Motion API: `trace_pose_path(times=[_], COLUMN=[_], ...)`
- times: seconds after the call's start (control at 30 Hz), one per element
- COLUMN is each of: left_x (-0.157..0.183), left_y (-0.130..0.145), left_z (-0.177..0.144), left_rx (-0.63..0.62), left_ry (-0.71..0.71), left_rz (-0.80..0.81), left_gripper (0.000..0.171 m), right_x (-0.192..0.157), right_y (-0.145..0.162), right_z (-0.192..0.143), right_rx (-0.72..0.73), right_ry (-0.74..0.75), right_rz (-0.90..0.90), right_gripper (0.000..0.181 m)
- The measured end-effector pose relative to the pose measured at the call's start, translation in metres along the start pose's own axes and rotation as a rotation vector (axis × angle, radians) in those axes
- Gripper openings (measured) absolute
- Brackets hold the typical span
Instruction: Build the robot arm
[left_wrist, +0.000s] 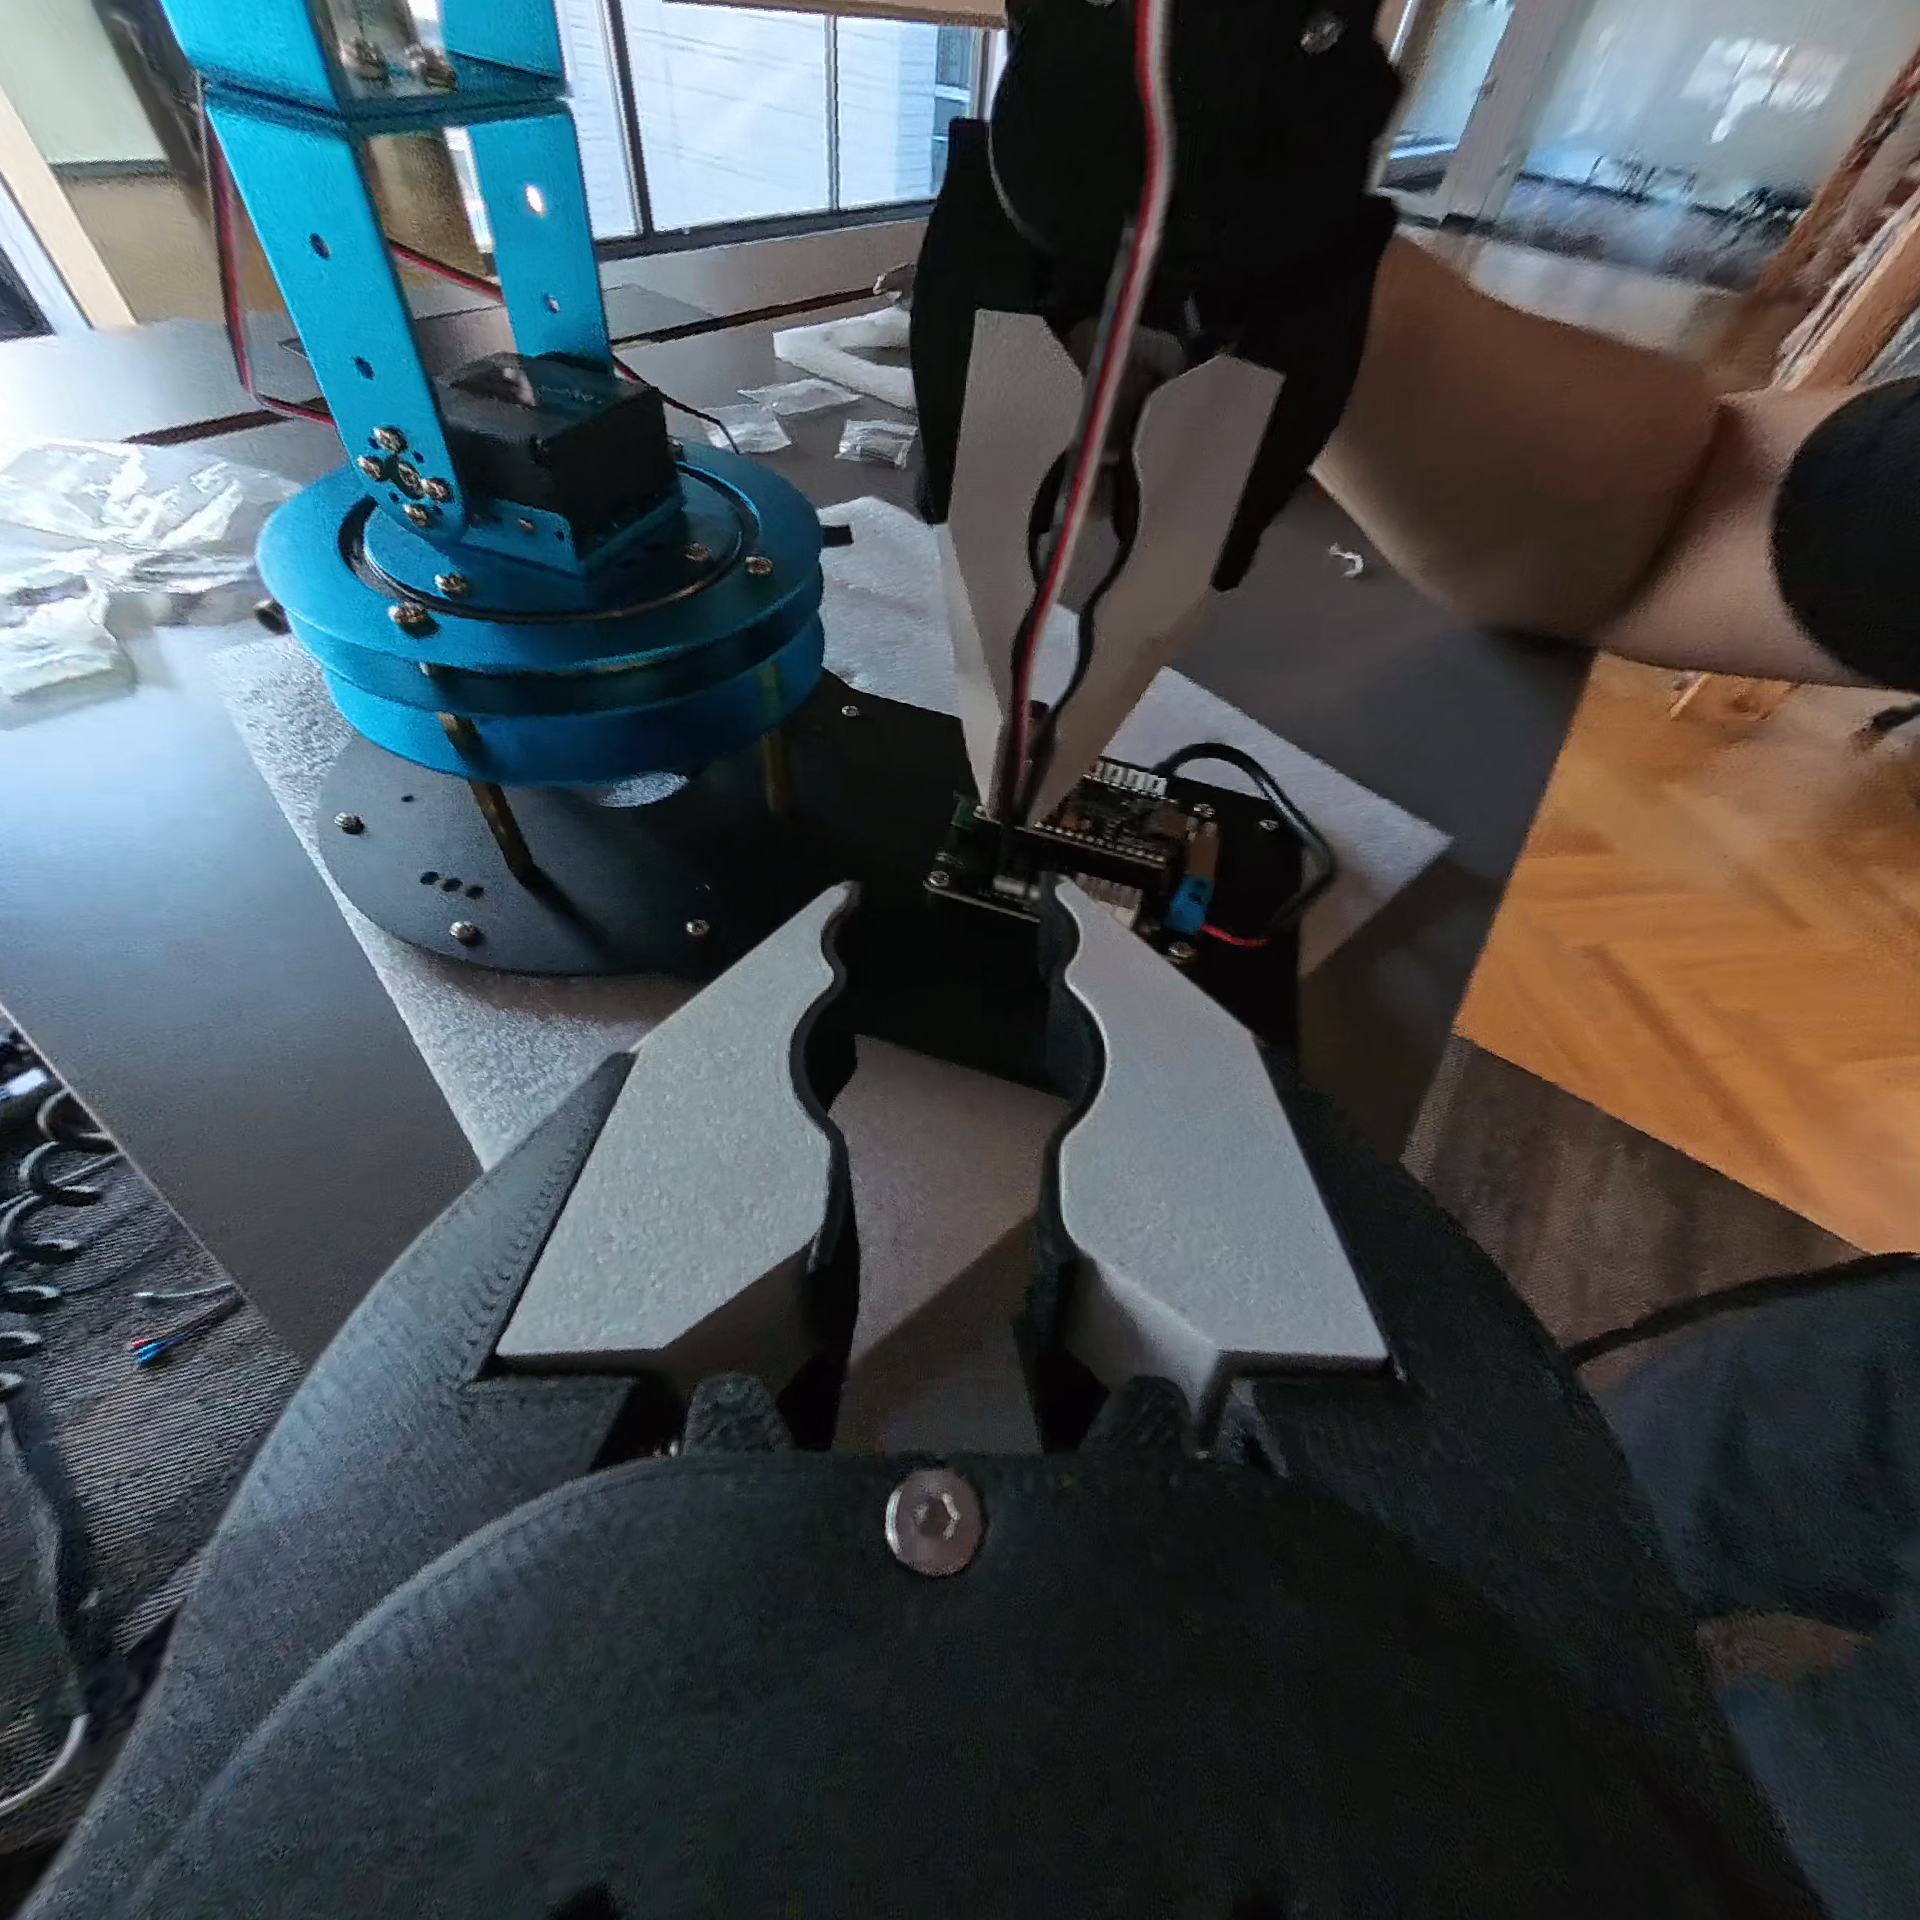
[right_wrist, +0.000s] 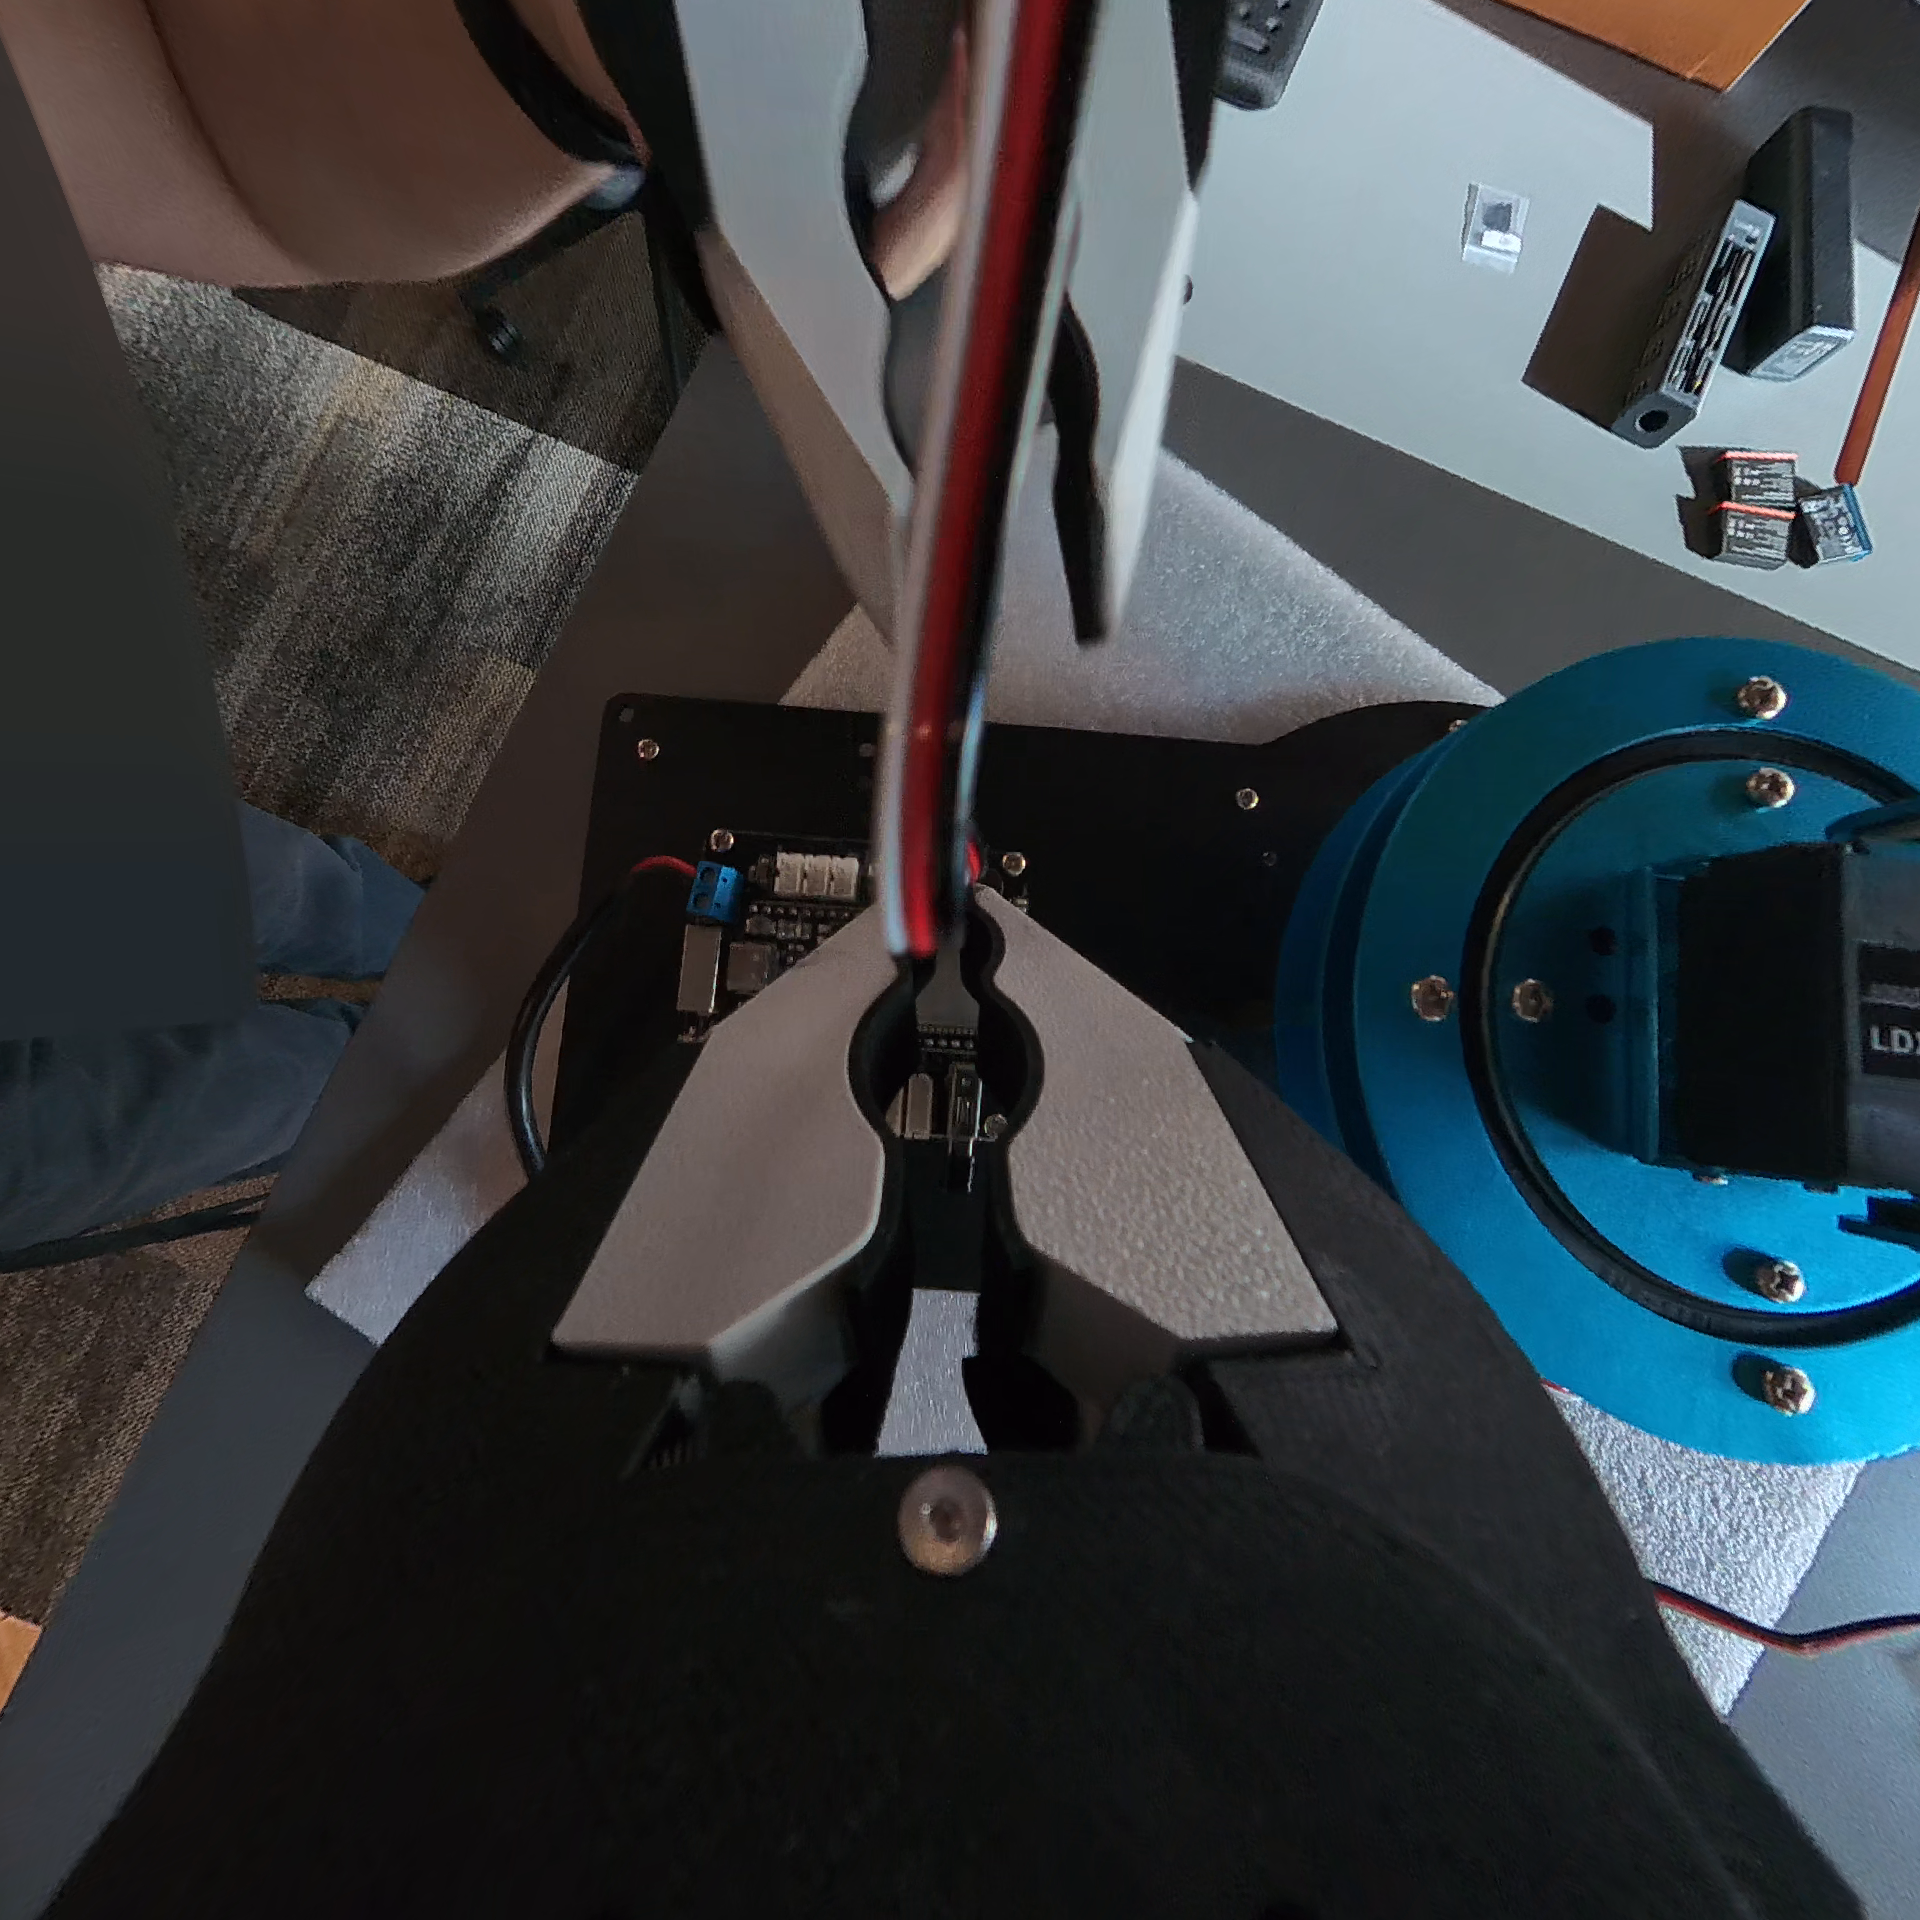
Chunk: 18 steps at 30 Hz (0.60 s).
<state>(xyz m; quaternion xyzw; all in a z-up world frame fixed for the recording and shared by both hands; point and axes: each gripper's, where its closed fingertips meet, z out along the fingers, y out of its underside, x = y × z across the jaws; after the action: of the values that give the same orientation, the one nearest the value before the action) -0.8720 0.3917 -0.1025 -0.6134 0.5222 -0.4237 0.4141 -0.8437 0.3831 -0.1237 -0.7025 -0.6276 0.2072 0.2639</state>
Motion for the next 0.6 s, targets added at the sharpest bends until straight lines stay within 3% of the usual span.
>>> trace_pose_path(times=[0.13,0.4,0.6], left_x=[0.016,0.035,0.036], left_y=[0.01,0.048,0.05], left_z=[-0.009,0.005,0.009], left_rx=[-0.04,-0.244,-0.254], left_ry=[0.026,0.008,-0.003], left_rz=[-0.029,-0.002,0.007], left_gripper=[0.037,0.036,0.034], right_x=[-0.001,0.0,0.0], right_y=[0.002,0.0,0.0], right_z=[0.002,0.004,0.003], right_rx=[-0.004,-0.005,-0.019], right_ry=[-0.005,0.004,0.001], right_rz=[-0.005,-0.008,0.003], right_gripper=[0.005,0.002,0.002])
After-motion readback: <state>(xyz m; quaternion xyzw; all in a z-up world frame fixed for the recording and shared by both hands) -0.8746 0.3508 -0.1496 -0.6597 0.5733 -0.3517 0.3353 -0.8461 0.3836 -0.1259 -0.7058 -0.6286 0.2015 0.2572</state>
